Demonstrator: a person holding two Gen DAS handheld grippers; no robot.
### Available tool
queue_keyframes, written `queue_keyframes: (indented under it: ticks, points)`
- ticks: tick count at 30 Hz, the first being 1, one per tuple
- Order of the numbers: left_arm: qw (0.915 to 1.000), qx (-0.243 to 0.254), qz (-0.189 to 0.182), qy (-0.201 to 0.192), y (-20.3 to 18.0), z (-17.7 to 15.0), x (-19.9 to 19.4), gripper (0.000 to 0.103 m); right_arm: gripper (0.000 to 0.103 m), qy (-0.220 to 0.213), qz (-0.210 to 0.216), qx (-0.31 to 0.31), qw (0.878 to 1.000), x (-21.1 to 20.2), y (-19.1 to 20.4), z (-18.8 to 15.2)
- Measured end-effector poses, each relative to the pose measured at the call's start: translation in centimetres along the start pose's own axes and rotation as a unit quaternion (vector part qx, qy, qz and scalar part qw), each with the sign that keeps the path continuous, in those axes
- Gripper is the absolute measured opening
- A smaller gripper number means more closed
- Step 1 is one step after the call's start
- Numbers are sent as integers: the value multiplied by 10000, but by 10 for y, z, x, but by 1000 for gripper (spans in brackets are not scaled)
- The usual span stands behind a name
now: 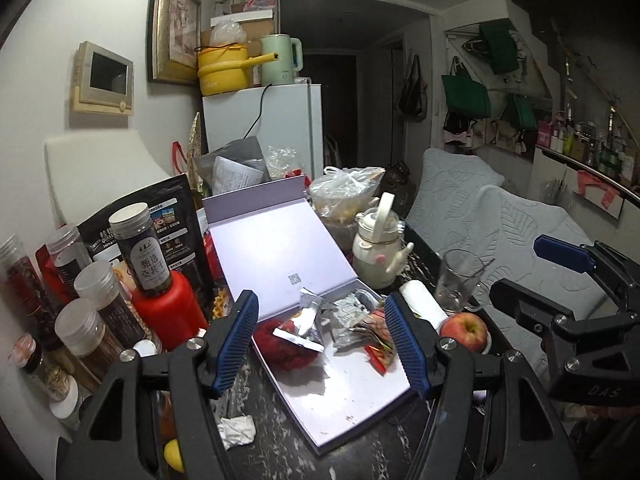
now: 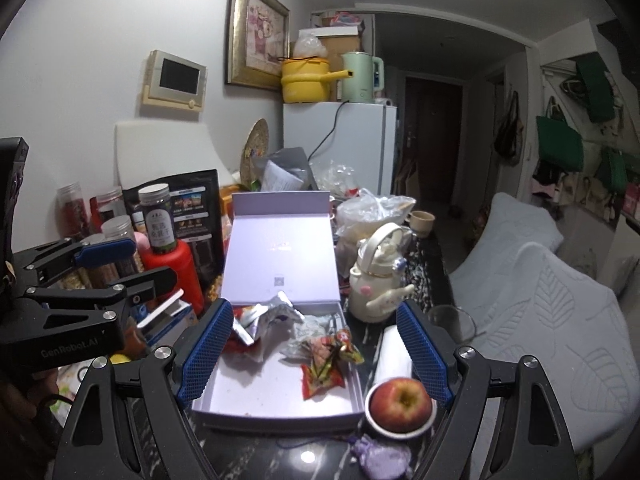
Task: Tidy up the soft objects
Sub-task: 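Withdraw both tools from the box toward the lavender sachet beside the apple bowl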
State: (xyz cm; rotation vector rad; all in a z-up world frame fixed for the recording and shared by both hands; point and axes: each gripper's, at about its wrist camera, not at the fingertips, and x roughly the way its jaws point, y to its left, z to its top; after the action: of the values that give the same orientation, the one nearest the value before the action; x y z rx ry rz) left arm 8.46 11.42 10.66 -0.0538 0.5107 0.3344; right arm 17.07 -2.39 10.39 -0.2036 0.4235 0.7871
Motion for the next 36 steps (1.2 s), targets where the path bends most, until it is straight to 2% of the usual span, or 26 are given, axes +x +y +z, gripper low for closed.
queue_keyframes:
  ticks: [15,26,36]
  points:
    - [9970,388,-612,265,-58,-37,-6,65,85,97,-280,165,9994,-49,-15,-56]
    - [9898,566,-1185,560,-106,-57,28,65,85,378,-769,560,9947,-59,-60,-97]
    - [9824,791,-1366,999,-138,-80,70,65,85,746,-850,956,9890,-41,-104,-139]
